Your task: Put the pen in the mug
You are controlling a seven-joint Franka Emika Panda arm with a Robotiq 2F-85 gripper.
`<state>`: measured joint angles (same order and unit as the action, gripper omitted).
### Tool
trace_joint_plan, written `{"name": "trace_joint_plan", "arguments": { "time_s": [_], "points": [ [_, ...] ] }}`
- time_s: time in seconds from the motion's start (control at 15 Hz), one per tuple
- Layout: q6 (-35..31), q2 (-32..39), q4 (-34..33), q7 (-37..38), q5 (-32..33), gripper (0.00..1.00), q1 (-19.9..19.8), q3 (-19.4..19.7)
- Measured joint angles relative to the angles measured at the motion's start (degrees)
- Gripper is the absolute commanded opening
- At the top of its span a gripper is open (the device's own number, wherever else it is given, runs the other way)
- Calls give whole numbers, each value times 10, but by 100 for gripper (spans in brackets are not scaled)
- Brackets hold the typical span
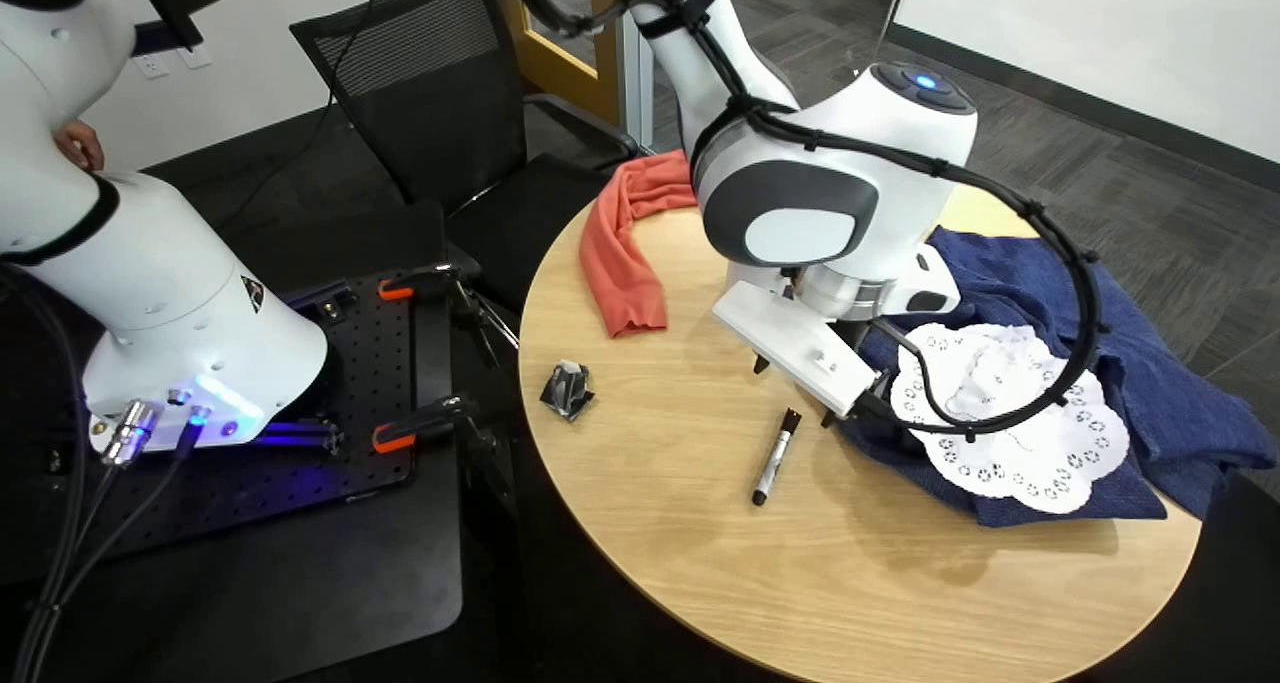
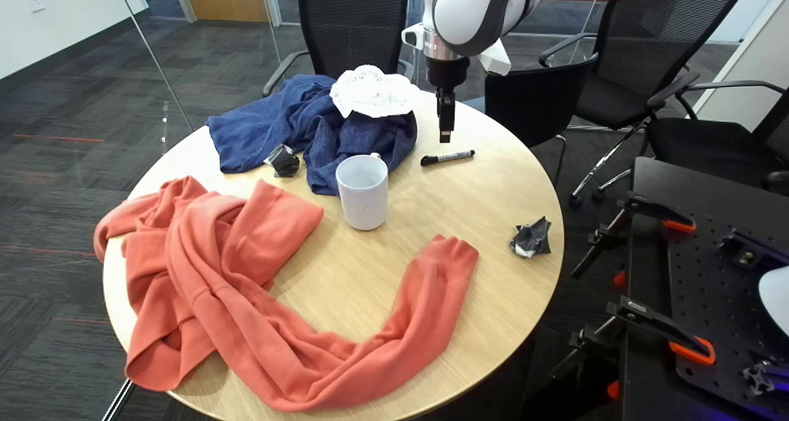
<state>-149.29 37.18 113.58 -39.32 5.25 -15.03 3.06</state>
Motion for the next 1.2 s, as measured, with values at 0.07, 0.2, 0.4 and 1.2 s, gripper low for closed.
{"name": "trace_joint_plan", "arguments": {
  "time_s": [0.07, 0.2, 0.4, 1.2],
  "points": [
    [-3, 9, -6, 0, 5, 100, -2, 0],
    [-6, 28, -20, 0, 13, 100, -5, 0],
    [-7, 57, -43, 0, 17, 100, -10, -1],
    [-7, 128, -103, -17, 24, 72, -31, -20]
  ]
}}
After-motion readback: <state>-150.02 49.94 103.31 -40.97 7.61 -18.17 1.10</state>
